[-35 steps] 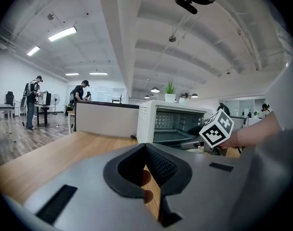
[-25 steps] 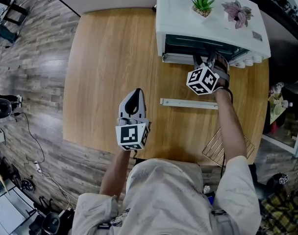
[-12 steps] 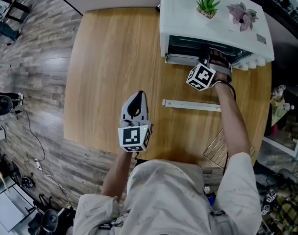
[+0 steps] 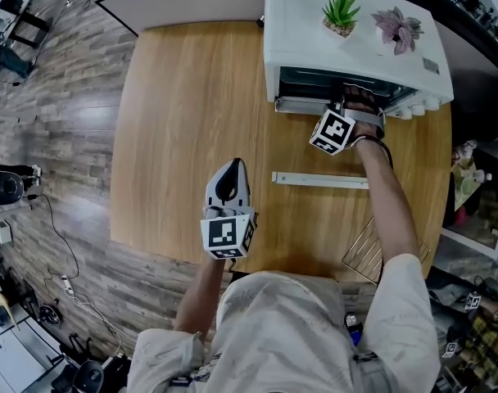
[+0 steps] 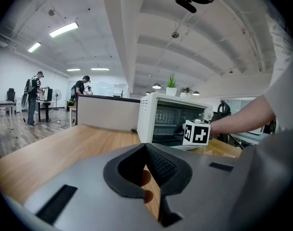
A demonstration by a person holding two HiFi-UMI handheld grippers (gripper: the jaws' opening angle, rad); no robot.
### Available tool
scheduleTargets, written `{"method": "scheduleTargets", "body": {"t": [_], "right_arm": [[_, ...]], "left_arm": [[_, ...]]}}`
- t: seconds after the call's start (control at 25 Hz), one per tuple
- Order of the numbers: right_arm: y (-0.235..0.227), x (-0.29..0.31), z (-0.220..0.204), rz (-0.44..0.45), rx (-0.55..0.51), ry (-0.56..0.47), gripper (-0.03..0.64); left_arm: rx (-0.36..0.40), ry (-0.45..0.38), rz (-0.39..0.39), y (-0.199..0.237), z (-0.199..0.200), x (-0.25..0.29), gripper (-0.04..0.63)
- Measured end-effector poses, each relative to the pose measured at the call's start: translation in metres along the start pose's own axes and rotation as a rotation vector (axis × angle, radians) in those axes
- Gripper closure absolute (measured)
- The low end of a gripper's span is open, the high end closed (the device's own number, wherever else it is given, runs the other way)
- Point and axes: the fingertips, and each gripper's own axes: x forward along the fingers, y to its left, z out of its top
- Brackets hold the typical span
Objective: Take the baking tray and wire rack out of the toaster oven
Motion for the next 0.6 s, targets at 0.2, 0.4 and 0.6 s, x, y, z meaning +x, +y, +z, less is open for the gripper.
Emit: {"method": "scheduleTargets", "body": {"t": [0.2, 0.4, 0.6], "right_arm": [[0.002, -0.001, 0.001, 0.006, 0.032, -0.023, 0.560], [0.002, -0.005, 0.000, -0.007, 0.005, -0.014, 0.561], [0.008, -0.015, 0.000, 0.001, -0.002, -0.009, 0.561]], "left_arm": [[-0.001, -0.007, 0.003, 0.001, 0.004, -0.001, 0.581], [-0.005, -0.015, 0.008, 0.005, 0.007, -0.005, 0.581], [-0.007, -0.026, 0.003, 0.004, 0.011, -0.008, 0.581]]}}
